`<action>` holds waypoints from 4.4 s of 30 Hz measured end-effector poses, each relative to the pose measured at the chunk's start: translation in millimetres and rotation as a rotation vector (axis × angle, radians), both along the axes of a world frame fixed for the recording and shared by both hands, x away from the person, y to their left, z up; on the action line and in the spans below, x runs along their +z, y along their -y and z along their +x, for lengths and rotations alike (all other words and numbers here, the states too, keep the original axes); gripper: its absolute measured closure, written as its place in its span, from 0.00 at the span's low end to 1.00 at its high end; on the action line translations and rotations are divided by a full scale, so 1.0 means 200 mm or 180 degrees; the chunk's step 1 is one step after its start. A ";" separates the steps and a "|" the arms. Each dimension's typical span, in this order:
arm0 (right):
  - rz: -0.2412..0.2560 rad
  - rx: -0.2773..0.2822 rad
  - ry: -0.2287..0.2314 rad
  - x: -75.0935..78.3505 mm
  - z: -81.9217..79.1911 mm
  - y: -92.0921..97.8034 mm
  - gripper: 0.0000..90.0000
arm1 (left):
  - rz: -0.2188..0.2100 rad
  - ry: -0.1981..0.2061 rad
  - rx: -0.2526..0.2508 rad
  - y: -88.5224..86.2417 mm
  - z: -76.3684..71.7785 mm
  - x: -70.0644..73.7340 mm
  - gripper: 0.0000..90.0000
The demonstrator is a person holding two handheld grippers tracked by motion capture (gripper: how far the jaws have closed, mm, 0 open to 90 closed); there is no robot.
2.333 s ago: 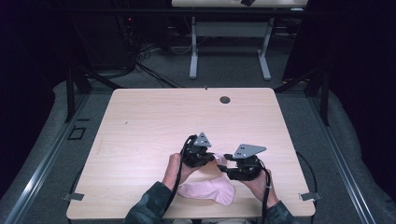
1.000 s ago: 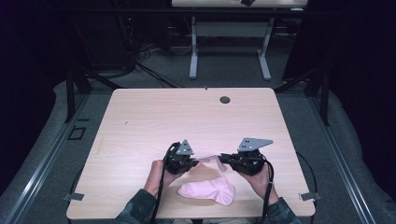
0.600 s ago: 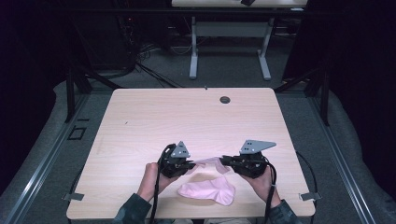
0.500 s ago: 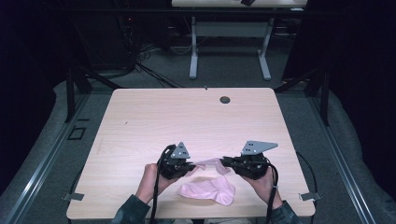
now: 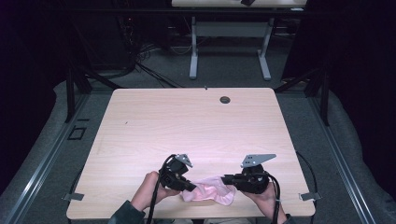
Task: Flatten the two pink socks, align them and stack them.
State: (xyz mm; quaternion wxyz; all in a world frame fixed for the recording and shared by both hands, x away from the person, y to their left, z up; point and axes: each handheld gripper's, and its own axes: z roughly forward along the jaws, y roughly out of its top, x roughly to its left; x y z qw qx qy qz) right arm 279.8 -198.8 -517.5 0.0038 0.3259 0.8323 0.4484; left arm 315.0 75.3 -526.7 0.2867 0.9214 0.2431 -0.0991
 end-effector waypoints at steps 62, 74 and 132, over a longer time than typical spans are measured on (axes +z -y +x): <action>-0.0878 -0.0496 -0.0105 -0.19 -0.02 -0.03 0.97 | 0.0201 0.0191 0.0501 -0.09 -0.05 -0.14 0.97; -0.0918 -0.0443 -0.0198 -0.03 -0.13 -0.01 0.96 | 0.0184 0.0167 0.0558 -0.12 -0.01 -0.15 0.93; -0.1023 -0.1905 0.0220 -0.35 0.15 0.64 0.00 | 0.0247 0.1306 0.2582 -0.94 -0.06 -0.31 0.00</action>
